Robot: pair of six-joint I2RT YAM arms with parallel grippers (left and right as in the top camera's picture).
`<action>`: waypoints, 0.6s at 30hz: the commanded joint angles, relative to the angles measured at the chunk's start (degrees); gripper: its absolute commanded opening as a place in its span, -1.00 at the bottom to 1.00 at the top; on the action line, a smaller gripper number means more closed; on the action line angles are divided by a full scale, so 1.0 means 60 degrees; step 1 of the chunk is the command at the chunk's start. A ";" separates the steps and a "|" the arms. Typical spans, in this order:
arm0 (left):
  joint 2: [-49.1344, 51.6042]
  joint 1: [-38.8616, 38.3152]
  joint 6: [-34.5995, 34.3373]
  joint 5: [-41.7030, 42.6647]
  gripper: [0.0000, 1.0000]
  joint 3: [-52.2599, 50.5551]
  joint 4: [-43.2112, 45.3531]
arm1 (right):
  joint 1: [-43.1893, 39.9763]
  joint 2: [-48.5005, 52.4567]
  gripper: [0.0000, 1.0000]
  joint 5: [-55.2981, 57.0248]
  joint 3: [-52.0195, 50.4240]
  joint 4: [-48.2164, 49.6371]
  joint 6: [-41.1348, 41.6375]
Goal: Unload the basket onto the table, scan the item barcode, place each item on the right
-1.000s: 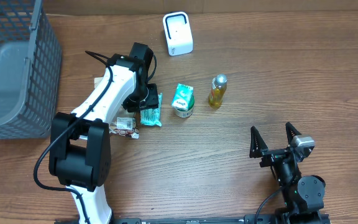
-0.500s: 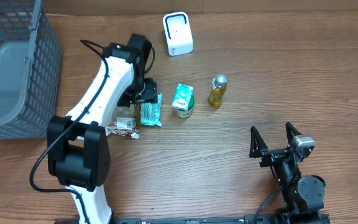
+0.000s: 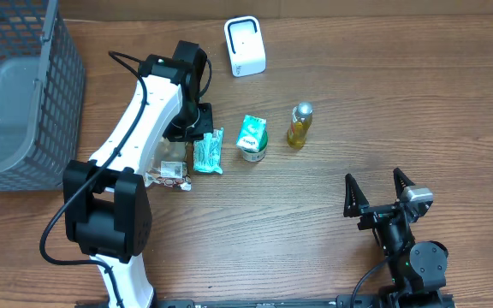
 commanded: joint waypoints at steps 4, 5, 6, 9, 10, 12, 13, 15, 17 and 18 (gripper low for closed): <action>-0.0178 -0.0310 -0.0062 0.0357 -0.78 -0.0929 0.0590 | -0.0033 -0.0076 1.00 0.0058 -0.0098 0.0051 -0.0073; -0.0178 -0.0357 -0.0062 0.0350 -0.78 -0.1053 0.0692 | -0.0033 -0.0076 1.00 0.0058 -0.0098 0.0051 -0.0073; -0.0178 -0.0401 -0.0062 0.0350 -0.79 -0.1188 0.0823 | -0.0033 -0.0076 1.00 0.0058 -0.0098 0.0051 -0.0073; -0.0178 -0.0481 -0.0066 0.0353 -0.84 -0.1384 0.1071 | -0.0033 -0.0076 1.00 0.0058 -0.0098 0.0051 -0.0073; -0.0178 -0.0492 -0.0069 0.0350 -0.85 -0.1435 0.1144 | -0.0033 -0.0076 1.00 0.0058 -0.0098 0.0051 -0.0073; -0.0178 -0.0495 -0.0066 0.0310 -0.86 -0.1504 0.1224 | -0.0033 -0.0076 1.00 0.0058 -0.0098 0.0051 -0.0073; -0.0178 -0.0495 -0.0066 0.0299 -0.85 -0.1552 0.1264 | -0.0033 -0.0076 1.00 0.0058 -0.0098 0.0051 -0.0073; -0.0178 -0.0495 -0.0062 0.0273 -0.85 -0.1588 0.1264 | -0.0033 -0.0076 1.00 0.0058 -0.0098 0.0051 -0.0073; -0.0178 -0.0495 -0.0062 0.0273 -0.84 -0.1592 0.1271 | -0.0033 -0.0076 1.00 0.0058 -0.0098 0.0051 -0.0073; -0.0178 -0.0499 -0.0066 0.0277 -0.83 -0.1592 0.1279 | -0.0033 -0.0076 1.00 0.0058 -0.0098 0.0051 -0.0073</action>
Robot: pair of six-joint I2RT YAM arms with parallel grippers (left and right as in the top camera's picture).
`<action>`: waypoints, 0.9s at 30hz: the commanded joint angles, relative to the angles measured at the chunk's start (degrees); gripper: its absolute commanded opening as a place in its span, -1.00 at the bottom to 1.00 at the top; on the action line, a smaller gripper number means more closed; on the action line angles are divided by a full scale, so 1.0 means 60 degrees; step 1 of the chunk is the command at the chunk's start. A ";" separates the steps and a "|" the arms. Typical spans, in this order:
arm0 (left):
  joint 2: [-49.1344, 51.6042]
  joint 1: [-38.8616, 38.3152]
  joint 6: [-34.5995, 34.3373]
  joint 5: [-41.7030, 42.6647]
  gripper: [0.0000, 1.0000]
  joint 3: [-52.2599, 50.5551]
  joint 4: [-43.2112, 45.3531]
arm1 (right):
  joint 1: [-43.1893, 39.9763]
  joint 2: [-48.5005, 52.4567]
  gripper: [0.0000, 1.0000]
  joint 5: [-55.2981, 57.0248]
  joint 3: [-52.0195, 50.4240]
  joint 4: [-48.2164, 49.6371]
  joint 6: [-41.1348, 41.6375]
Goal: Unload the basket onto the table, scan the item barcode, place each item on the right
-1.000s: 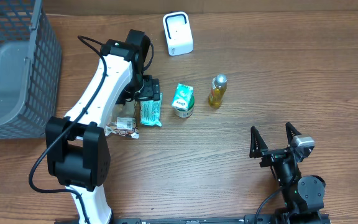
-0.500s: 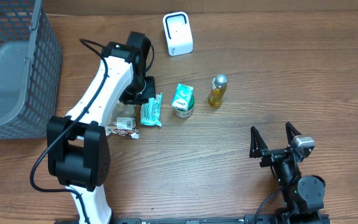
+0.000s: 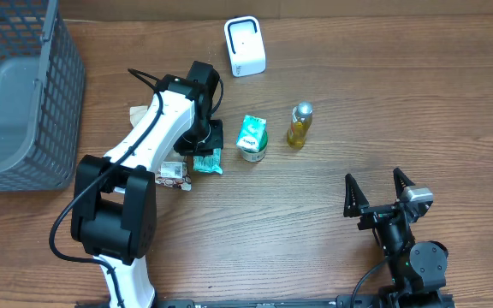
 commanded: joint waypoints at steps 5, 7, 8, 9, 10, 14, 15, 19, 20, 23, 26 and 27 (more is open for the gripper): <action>-0.0182 -0.0095 -0.0051 0.0000 -0.80 -0.0131 0.0047 | -0.0033 -0.0076 1.00 0.0058 -0.0098 0.0058 -0.0073; -0.0182 -0.0113 -0.0051 -0.0007 -0.77 -0.0131 0.0066 | -0.0033 -0.0076 1.00 0.0058 -0.0098 0.0058 -0.0073; -0.0182 -0.0117 -0.0047 -0.0018 -0.76 -0.0131 0.0073 | -0.0033 -0.0076 1.00 0.0058 -0.0098 0.0058 -0.0073; -0.0182 -0.0117 -0.0047 -0.0040 -0.76 -0.0131 0.0102 | -0.0033 -0.0076 1.00 0.0058 -0.0098 0.0058 -0.0073; -0.0182 -0.0124 -0.0047 -0.0051 -0.75 -0.0131 0.0131 | -0.0033 -0.0076 1.00 0.0058 -0.0098 0.0058 -0.0073; -0.0182 -0.0193 -0.0055 -0.0463 -0.75 -0.0135 0.0138 | -0.0033 -0.0076 1.00 0.0058 -0.0098 0.0058 -0.0073; -0.0182 -0.0211 -0.0051 -0.0543 -0.74 -0.0138 0.0135 | -0.0033 -0.0076 1.00 0.0058 -0.0098 0.0058 -0.0073; -0.0182 -0.0255 -0.0051 -0.0532 -0.70 -0.0138 0.0142 | -0.0033 -0.0076 1.00 0.0058 -0.0098 0.0058 -0.0073; -0.0182 -0.0266 -0.0055 -0.0532 -0.70 -0.0138 0.0149 | -0.0033 -0.0076 1.00 0.0058 -0.0098 0.0058 -0.0073; -0.0182 -0.0273 -0.0058 -0.0535 -0.71 -0.0138 0.0215 | -0.0033 -0.0076 1.00 0.0058 -0.0098 0.0058 -0.0073; -0.0182 -0.0270 -0.0058 -0.0535 -0.73 -0.0138 0.0251 | -0.0033 -0.0076 1.00 0.0058 -0.0098 0.0058 -0.0073; -0.0182 -0.0270 -0.0069 -0.0535 -0.72 -0.0138 0.0266 | -0.0033 -0.0076 1.00 0.0058 -0.0098 0.0058 -0.0073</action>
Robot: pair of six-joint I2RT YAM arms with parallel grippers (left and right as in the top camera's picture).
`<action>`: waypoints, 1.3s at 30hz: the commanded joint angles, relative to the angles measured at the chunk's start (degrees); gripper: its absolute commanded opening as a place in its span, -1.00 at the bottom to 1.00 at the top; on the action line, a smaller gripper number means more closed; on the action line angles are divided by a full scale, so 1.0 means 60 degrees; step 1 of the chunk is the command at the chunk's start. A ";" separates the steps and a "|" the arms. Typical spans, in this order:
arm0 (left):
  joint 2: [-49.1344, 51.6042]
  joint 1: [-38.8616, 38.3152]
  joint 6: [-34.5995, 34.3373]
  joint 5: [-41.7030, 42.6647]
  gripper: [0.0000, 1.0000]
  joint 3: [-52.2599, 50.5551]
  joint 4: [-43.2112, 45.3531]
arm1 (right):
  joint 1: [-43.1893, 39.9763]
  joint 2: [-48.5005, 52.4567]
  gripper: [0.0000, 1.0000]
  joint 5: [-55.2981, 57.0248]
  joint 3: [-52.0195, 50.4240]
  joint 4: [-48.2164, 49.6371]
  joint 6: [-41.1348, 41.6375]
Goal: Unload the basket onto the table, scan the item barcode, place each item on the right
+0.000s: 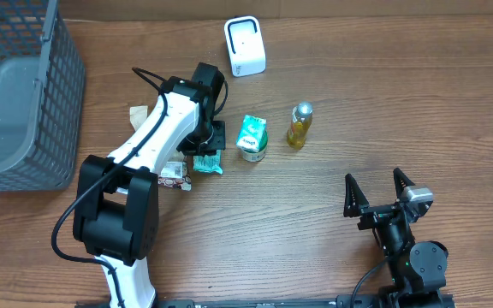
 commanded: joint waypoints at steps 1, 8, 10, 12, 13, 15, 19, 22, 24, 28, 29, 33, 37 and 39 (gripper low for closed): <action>-0.0182 -0.0062 -0.0073 -0.0124 -0.72 -0.0069 0.0040 | -0.0033 -0.0076 1.00 0.0062 -0.0098 0.0058 -0.0073; -0.0182 -0.0062 -0.0073 -0.0135 -0.74 -0.0069 0.0109 | -0.0033 -0.0076 1.00 0.0062 -0.0098 0.0058 -0.0073; -0.0182 -0.0062 -0.0076 -0.0200 -0.74 -0.0069 0.0113 | -0.0033 -0.0076 1.00 0.0062 -0.0098 0.0058 -0.0073; -0.0182 -0.0066 -0.0149 -0.0339 -0.74 -0.0069 0.0109 | -0.0033 -0.0076 1.00 0.0062 -0.0098 0.0058 -0.0073; -0.0182 -0.0066 -0.0197 -0.0364 -0.74 -0.0069 0.0109 | -0.0033 -0.0076 1.00 0.0062 -0.0098 0.0058 -0.0073; -0.0182 -0.0066 -0.0302 -0.0361 -0.75 -0.0069 0.0109 | -0.0033 -0.0076 1.00 0.0062 -0.0098 0.0058 -0.0073; -0.0182 -0.0062 -0.0321 -0.0368 -0.75 -0.0069 0.0113 | -0.0033 -0.0076 1.00 0.0062 -0.0098 0.0058 -0.0073; -0.0182 -0.0062 -0.0321 -0.0368 -0.76 -0.0069 0.0113 | -0.0033 -0.0076 1.00 0.0062 -0.0098 0.0058 -0.0073; -0.0182 -0.0066 -0.0321 -0.0368 -0.75 -0.0069 0.0117 | -0.0033 -0.0076 1.00 0.0062 -0.0098 0.0058 -0.0073; -0.0182 -0.0066 -0.0321 -0.0364 -0.74 -0.0084 0.0117 | -0.0033 -0.0076 1.00 0.0062 -0.0098 0.0058 -0.0073; -0.0182 -0.0066 -0.0321 -0.0364 -0.74 -0.0102 0.0142 | -0.0033 -0.0076 1.00 0.0062 -0.0098 0.0058 -0.0073; -0.0182 -0.0066 -0.0324 -0.0368 -0.74 -0.0350 0.0401 | -0.0033 -0.0076 1.00 0.0062 -0.0098 0.0058 -0.0073; -0.0182 -0.0062 -0.0393 -0.0364 -0.70 -0.0896 0.0903 | -0.0033 -0.0076 1.00 0.0062 -0.0098 0.0058 -0.0073; -0.0182 -0.0062 -0.0397 -0.0364 -0.70 -0.1275 0.1275 | -0.0033 -0.0076 1.00 0.0062 -0.0098 0.0058 -0.0073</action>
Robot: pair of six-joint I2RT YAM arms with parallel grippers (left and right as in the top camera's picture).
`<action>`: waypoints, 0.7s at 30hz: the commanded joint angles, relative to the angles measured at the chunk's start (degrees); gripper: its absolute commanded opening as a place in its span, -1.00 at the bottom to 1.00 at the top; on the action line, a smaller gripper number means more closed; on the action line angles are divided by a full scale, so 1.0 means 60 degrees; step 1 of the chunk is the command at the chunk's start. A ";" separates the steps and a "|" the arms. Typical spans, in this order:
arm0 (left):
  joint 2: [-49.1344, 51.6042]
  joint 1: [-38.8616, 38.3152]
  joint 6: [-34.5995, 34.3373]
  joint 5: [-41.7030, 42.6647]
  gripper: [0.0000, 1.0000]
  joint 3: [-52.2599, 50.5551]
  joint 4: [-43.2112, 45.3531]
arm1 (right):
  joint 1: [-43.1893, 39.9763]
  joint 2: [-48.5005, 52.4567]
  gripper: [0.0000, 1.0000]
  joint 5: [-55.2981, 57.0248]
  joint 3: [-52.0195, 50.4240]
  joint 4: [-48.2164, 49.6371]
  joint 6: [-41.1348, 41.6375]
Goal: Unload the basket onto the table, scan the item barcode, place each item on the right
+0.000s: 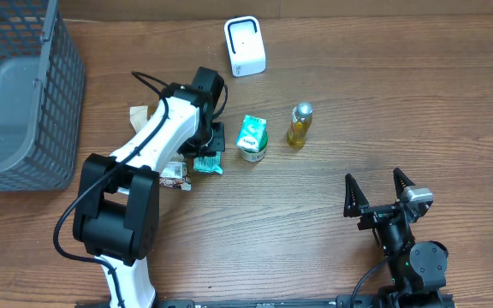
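The white barcode scanner (245,46) stands at the back of the table. My left gripper (207,144) is down over the upper end of a teal packet (207,164). Its black wrist hides the fingers, so its state cannot be read. A green carton (252,138) stands just right of it, and a yellow bottle (299,125) further right. My right gripper (377,192) rests open near the front right, holding nothing.
A grey wire basket (24,51) fills the far left. A small snack wrapper (173,174) lies left of the teal packet, and a beige scrap (137,114) peeks out behind the left arm.
My left gripper has stayed over the teal packet, with only a slight shift to the left. The packet, the other items and the right arm have not moved.
My left gripper was first just left of the teal packet, which lay fully in view. It then moved right and covered the packet's upper end. It has stayed there since. The right gripper has stayed open at the front right.
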 commanded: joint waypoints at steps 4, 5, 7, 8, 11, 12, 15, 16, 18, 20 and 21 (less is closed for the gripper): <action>-0.0178 -0.0062 -0.0168 -0.0138 -0.65 -0.1191 0.0943 | -0.0033 -0.0076 1.00 0.0058 -0.0098 0.0051 -0.0073; -0.0178 -0.0058 -0.0168 -0.0157 -0.61 -0.1370 0.1107 | -0.0033 -0.0076 1.00 0.0058 -0.0098 0.0051 -0.0073; -0.0178 -0.0062 -0.0215 -0.0306 -0.54 -0.1679 0.1348 | -0.0033 -0.0076 1.00 0.0058 -0.0098 0.0051 -0.0073; -0.0178 -0.0062 -0.0284 -0.0393 -0.53 -0.1810 0.1406 | -0.0033 -0.0076 1.00 0.0058 -0.0098 0.0051 -0.0073; -0.0178 -0.0058 -0.0277 -0.0423 -0.45 -0.1982 0.1443 | -0.0033 -0.0076 1.00 0.0058 -0.0098 0.0051 -0.0073; -0.0178 -0.0062 -0.0277 -0.0423 -0.42 -0.1985 0.1424 | -0.0033 -0.0076 1.00 0.0058 -0.0098 0.0051 -0.0073; -0.0178 -0.0058 -0.0277 -0.0423 -0.37 -0.1985 0.1417 | -0.0033 -0.0076 1.00 0.0058 -0.0098 0.0051 -0.0073; -0.0178 -0.0058 -0.0277 -0.0423 -0.37 -0.1985 0.1410 | -0.0033 -0.0076 1.00 0.0058 -0.0098 0.0051 -0.0073; -0.0178 -0.0062 -0.0280 -0.0419 -0.33 -0.1985 0.1366 | -0.0033 -0.0076 1.00 0.0058 -0.0098 0.0051 -0.0073; -0.0178 -0.0058 -0.0277 -0.0423 -0.27 -0.1985 0.1308 | -0.0033 -0.0076 1.00 0.0058 -0.0098 0.0051 -0.0073; -0.0178 -0.0058 -0.0277 -0.0423 -0.24 -0.1985 0.1275 | -0.0033 -0.0076 1.00 0.0058 -0.0098 0.0051 -0.0073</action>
